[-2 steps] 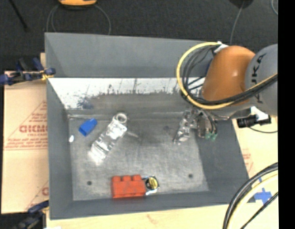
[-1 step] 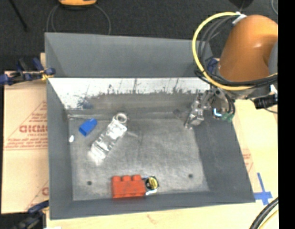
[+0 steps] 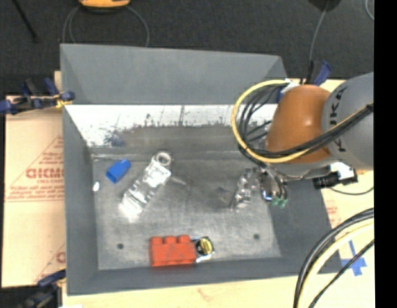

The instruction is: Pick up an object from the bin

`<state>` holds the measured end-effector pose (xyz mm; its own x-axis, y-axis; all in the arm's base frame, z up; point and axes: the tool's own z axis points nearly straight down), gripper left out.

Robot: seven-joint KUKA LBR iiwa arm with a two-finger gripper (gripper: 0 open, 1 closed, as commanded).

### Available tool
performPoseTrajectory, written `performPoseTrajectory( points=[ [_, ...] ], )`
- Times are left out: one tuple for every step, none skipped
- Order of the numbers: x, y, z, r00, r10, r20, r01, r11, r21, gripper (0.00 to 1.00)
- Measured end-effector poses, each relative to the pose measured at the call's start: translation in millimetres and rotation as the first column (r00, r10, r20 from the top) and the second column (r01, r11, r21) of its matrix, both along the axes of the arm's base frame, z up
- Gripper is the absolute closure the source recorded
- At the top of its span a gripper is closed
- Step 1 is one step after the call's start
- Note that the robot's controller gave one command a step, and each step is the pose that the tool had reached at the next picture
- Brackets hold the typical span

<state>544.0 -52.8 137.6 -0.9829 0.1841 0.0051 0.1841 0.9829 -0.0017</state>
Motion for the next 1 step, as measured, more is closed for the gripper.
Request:
performPoseTrajectory(
  points=[
    [2.4, -0.4, 4.9, 1.0, 0.002, 0.009, -0.002, 1.0, -0.001, 0.0]
  ],
)
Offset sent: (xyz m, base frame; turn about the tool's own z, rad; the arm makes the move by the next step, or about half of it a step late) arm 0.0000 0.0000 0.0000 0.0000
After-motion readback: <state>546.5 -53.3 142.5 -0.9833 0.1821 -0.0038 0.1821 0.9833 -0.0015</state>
